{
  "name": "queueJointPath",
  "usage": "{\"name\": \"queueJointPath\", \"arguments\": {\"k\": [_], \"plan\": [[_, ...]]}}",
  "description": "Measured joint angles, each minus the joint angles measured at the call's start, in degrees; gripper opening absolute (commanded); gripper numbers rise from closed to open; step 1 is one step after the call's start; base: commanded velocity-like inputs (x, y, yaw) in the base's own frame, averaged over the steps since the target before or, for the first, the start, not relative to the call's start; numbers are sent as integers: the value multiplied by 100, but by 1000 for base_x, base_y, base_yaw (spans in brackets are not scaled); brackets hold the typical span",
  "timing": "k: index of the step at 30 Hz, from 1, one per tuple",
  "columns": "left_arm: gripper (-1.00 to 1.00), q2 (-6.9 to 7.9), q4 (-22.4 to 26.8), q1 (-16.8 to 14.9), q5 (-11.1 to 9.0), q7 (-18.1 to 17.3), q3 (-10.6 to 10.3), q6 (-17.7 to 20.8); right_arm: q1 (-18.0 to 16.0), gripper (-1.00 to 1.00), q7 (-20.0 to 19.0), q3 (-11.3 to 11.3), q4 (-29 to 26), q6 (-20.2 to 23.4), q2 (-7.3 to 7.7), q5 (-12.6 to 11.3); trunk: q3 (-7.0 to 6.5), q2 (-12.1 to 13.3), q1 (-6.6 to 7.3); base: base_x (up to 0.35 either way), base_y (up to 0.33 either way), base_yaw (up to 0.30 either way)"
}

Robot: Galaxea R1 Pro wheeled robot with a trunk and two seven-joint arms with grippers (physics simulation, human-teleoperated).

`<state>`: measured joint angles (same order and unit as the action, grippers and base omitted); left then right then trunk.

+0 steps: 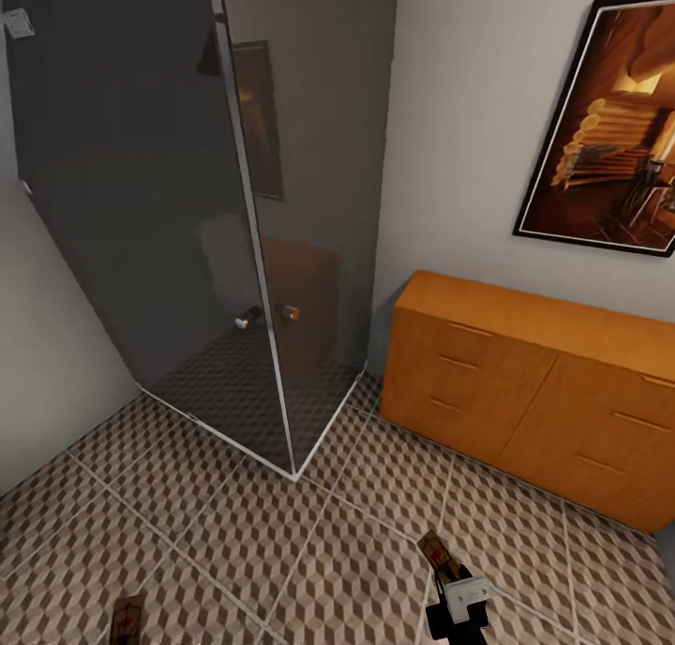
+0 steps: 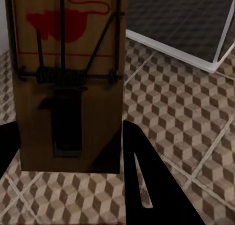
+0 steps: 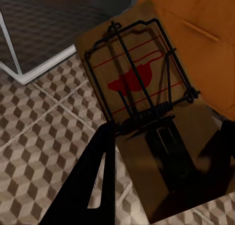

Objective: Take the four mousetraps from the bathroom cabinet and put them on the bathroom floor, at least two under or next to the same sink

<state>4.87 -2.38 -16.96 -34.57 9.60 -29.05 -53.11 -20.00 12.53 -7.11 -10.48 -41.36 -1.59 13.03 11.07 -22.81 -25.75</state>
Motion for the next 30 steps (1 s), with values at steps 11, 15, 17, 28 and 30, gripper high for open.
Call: {"name": "queueJointPath", "arguments": {"k": [11, 15, 17, 28, 30], "plan": [[-100, -2, 0, 0, 1, 0, 0, 0, 0, -100, 0, 3, 0, 0, 0, 0, 0, 0, 0, 0, 0, 251], [-100, 0, 0, 0, 0, 0, 1, 0, 0, -100, 0, -1, -1, 0, 0, 0, 0, 0, 0, 0, 0, 251], [-100, 0, 0, 0, 0, 0, 1, 0, 0, -100, 0, 0, -1, 0, 0, 0, 0, 0, 0, 0, 0, 251], [-100, -1, 0, 0, 1, 0, -1, 0, 0, -100, 0, -3, -1, 0, 0, 0, 0, 0, 0, 0, 0, 250], [-100, -1, 0, 0, 0, 0, 0, 0, 0, -100, 0, -3, 0, 0, 0, 0, 0, 0, 0, 0, 0, 251]]}}
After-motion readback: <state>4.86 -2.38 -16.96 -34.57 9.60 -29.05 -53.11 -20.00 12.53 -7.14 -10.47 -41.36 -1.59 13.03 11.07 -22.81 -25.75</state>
